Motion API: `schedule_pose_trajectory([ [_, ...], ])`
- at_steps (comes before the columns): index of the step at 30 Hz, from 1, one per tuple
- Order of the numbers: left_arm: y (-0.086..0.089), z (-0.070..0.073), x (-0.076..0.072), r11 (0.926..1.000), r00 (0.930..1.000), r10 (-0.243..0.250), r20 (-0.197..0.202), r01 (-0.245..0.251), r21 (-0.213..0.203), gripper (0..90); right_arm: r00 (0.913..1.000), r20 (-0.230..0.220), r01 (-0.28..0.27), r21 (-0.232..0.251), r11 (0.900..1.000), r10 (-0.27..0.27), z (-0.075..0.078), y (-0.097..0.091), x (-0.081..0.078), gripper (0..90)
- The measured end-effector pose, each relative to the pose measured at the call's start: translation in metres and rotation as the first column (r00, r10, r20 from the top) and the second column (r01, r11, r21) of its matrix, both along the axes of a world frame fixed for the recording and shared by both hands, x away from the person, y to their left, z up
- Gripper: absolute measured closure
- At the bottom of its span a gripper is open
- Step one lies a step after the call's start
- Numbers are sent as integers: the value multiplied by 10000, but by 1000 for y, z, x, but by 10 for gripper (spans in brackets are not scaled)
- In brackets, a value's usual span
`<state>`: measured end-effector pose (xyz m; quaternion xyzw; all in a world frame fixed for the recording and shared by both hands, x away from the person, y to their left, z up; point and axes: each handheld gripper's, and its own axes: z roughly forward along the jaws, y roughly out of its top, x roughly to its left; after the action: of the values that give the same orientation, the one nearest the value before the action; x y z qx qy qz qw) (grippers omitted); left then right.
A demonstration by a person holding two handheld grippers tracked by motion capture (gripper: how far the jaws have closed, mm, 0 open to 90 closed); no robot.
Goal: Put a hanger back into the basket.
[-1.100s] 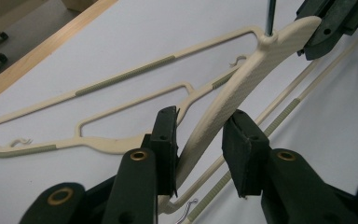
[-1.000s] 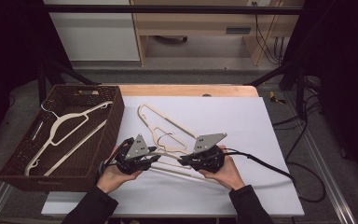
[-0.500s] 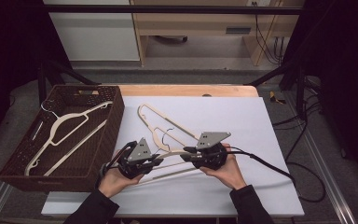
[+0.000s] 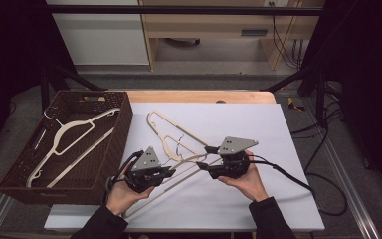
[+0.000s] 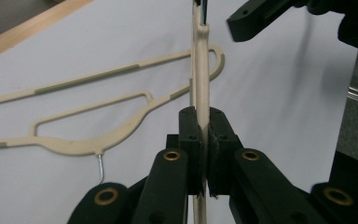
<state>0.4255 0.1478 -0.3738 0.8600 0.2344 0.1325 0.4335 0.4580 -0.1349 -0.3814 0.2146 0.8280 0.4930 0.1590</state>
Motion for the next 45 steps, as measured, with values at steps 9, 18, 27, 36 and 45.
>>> schedule_pose_trajectory([
  [9,17,27,-6,9963,9981,591,157,-580,-641,863,9915,15,1292,877,9877,-1298,5,-35,-4,217],
  [18,29,69,-12,9953,9951,820,544,-789,-557,862,9689,-202,2473,1008,9637,-2465,-7,-68,-15,100],
  [27,46,113,-4,9948,9911,885,991,-829,-595,862,9460,-241,3238,1251,9378,-3234,-13,-94,-21,86],
  [36,87,132,16,9879,9848,1435,975,-1366,-739,862,9363,-435,3512,1226,9282,-3485,-17,-101,-21,75],
  [45,135,131,40,9727,9685,2272,1016,-2206,-718,862,9323,-534,3614,1064,9263,-3576,-19,-101,-20,68],
])
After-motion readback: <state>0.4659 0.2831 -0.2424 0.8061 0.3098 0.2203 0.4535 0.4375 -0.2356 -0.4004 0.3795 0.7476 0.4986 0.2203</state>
